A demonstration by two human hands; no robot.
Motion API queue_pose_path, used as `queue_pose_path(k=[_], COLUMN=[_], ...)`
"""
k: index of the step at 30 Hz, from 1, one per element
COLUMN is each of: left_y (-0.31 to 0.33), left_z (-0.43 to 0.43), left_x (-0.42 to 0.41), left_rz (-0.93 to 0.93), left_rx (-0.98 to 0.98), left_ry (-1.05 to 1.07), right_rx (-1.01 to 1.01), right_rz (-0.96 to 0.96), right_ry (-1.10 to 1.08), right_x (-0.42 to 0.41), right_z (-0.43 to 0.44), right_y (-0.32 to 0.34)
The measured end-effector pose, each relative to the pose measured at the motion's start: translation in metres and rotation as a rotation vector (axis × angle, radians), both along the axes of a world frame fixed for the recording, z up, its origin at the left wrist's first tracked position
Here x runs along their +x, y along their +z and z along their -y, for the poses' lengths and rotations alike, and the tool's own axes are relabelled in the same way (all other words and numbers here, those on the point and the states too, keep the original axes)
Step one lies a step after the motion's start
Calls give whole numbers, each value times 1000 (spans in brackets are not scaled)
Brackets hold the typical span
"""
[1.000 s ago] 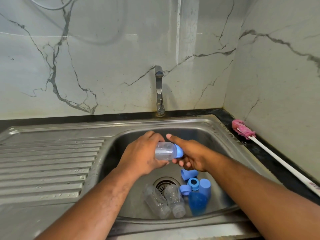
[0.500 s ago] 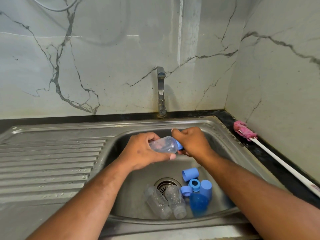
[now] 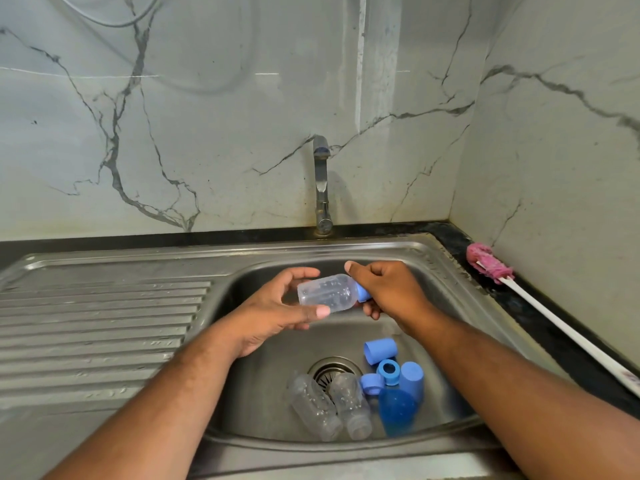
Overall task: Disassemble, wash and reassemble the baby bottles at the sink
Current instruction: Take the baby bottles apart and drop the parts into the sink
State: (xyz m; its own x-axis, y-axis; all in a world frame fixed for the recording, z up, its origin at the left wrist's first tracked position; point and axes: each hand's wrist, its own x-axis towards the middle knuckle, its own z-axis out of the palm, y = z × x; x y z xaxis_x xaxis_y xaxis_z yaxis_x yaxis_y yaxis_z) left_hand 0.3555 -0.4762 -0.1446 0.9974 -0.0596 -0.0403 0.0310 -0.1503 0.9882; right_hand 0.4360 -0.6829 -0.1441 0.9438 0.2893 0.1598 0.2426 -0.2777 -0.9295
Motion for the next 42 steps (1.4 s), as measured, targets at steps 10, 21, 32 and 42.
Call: queue_pose_path(k=[10,21,32,42], left_y=[-1,-3,-6,-26], left_z=[2,3,-16,-17], left_x=[1,1,4,-6], left_rz=[-121,-148,-235,-752], left_rx=[-69,-50,78,825], left_ry=[43,71,310,-440], right_rx=[67,56,99,-251], right_rz=[-70,-85,-54,65], right_ry=[72,112,5,151], right_x=[0,1,7,6], right_z=[-1,0,-2,-1], right_y=[-1,-5,-8,-17])
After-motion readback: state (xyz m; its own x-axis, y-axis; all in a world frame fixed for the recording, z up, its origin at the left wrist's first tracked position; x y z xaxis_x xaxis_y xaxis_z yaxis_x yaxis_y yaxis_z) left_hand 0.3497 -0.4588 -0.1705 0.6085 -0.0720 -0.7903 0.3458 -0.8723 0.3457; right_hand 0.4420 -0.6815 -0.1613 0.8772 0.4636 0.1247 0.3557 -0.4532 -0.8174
